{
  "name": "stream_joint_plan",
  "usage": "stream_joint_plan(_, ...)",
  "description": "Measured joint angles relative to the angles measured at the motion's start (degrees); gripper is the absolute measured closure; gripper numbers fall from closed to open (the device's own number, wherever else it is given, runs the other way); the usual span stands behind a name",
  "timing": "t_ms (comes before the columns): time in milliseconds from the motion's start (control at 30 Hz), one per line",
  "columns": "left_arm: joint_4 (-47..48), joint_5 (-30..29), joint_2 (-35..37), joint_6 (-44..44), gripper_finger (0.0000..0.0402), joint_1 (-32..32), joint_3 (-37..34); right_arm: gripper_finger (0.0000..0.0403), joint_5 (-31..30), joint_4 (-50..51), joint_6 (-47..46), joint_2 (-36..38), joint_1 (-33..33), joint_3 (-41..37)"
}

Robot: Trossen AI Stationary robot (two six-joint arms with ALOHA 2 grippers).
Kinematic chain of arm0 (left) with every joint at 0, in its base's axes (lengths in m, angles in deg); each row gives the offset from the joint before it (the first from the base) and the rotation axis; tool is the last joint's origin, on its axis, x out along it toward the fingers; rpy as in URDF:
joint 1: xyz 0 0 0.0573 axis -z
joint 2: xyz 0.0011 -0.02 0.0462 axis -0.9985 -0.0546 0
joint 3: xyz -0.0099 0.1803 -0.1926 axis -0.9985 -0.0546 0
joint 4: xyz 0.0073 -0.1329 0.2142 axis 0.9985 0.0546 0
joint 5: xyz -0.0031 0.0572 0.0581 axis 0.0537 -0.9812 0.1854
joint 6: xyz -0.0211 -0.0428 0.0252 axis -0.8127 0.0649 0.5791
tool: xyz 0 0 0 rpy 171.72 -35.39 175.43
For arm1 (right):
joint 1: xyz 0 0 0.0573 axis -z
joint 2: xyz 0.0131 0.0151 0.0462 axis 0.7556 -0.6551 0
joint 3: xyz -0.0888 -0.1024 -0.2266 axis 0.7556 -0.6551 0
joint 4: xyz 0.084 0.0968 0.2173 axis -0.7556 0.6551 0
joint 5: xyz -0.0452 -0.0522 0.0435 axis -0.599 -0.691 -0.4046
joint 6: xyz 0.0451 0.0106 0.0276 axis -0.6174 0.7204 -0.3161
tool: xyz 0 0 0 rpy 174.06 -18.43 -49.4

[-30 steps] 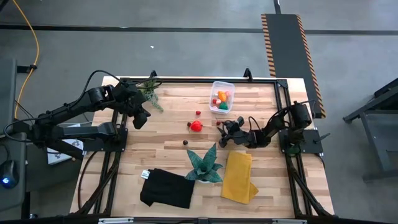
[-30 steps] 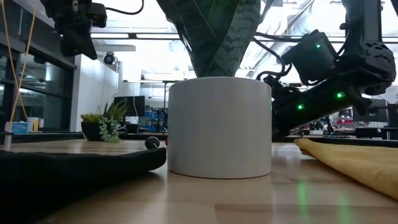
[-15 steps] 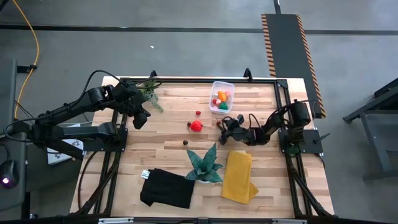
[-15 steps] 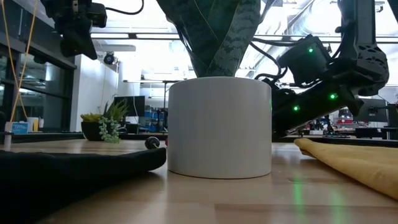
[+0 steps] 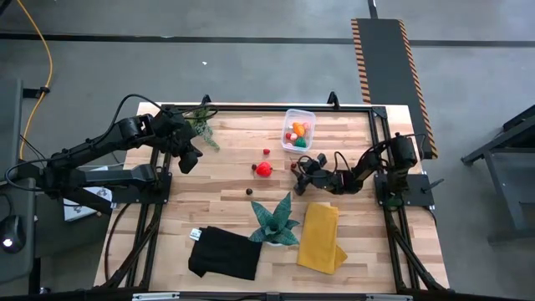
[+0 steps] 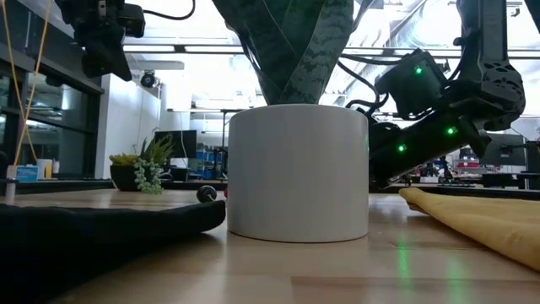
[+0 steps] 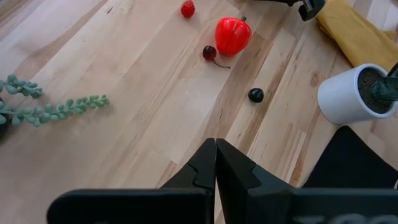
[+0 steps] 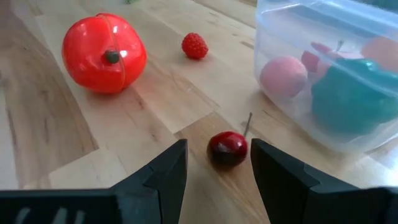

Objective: Pick and placing Produce into tupperware
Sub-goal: Put the right red cherry into the transparent container

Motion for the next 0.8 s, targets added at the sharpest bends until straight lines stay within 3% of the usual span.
stream_joint_plan(800, 0.0, 0.0, 0.0, 0.0, 0.0401, 0.0, 0.0, 0.0236, 5.9, 0.6, 1.3, 0.0, 2.7, 0.0)
